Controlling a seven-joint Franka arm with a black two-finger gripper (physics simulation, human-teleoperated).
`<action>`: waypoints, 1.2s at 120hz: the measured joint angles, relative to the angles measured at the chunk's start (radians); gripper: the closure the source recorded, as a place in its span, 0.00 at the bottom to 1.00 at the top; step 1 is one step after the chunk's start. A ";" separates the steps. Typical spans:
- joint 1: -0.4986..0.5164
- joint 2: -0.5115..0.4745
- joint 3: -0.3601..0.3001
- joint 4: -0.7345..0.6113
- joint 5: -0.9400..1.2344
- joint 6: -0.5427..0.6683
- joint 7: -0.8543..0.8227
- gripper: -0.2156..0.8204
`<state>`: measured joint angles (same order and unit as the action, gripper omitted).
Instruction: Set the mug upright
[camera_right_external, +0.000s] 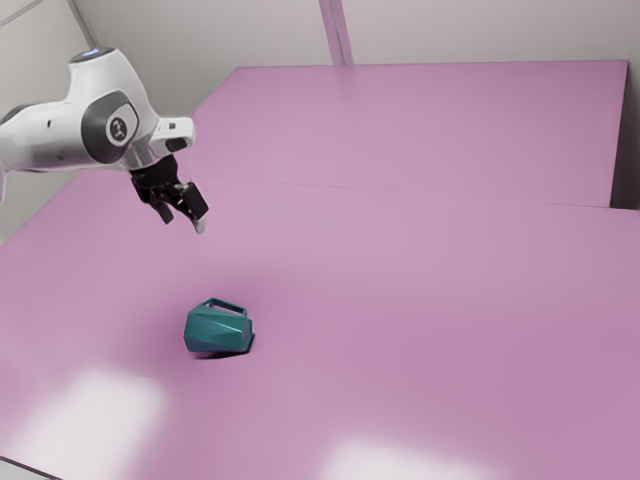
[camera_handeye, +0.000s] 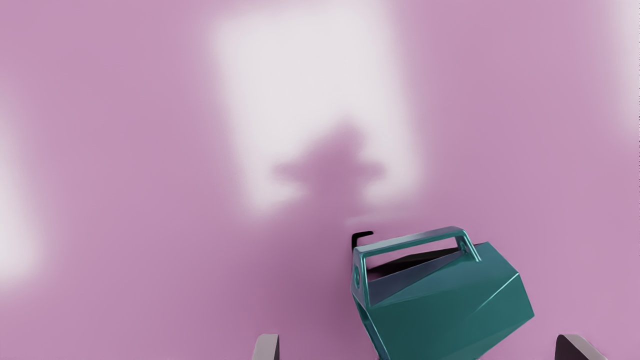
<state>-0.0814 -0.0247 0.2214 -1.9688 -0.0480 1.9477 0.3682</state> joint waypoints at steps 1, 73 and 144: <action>-0.001 -0.001 0.001 -0.002 -0.001 0.000 0.000 0.21; 0.161 -0.180 0.011 -0.275 -0.185 0.015 0.077 0.21; 0.191 -0.003 0.023 -0.297 -0.410 0.006 0.242 0.21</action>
<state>0.1093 -0.0272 0.2449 -2.2661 -0.4579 1.9533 0.6101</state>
